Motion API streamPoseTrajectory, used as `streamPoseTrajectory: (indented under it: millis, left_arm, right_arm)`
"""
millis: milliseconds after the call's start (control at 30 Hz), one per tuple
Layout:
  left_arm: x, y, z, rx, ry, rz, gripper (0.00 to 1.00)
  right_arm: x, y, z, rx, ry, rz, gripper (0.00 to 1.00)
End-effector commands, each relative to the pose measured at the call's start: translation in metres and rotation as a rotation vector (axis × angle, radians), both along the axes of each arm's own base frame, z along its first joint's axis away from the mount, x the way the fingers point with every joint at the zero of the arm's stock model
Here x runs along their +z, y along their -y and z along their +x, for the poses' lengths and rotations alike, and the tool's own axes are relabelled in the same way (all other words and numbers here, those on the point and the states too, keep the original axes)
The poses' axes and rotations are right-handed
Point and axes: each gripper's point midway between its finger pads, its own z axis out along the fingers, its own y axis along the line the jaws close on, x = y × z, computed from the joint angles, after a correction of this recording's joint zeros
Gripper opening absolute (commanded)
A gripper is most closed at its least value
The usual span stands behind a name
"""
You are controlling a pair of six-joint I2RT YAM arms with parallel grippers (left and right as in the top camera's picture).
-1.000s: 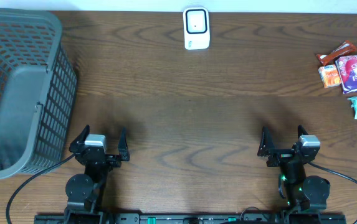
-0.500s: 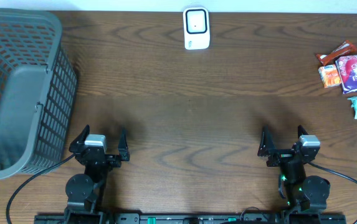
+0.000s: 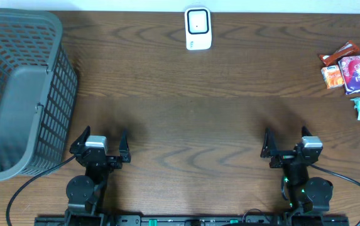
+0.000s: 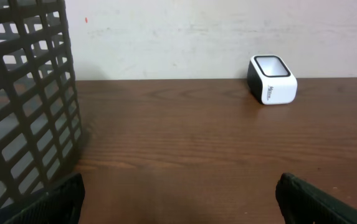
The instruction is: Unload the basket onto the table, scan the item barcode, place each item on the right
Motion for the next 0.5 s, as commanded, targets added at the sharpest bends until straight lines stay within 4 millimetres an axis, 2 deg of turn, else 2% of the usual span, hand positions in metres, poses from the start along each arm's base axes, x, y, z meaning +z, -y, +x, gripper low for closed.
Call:
streamPoseTrajectory:
  millis: [0,133,467]
  left_arm:
    - [-0.016,-0.0062,-0.0005,0.034,-0.049,-0.003,0.98]
    - [-0.016,-0.0062,-0.0005,0.034,-0.049,-0.003,0.98]
    - [-0.016,-0.0062,-0.0005,0.034,-0.049,-0.003,0.98]
  right_arm:
    - [-0.001,0.0057,-0.0001,-0.02,0.006,-0.133,0.99]
    - [-0.0012,0.0058,-0.0001,-0.016,0.007,-0.181,0.99]
    - [-0.0007,0.0038,-0.0001,-0.006,0.01,-0.175,0.99]
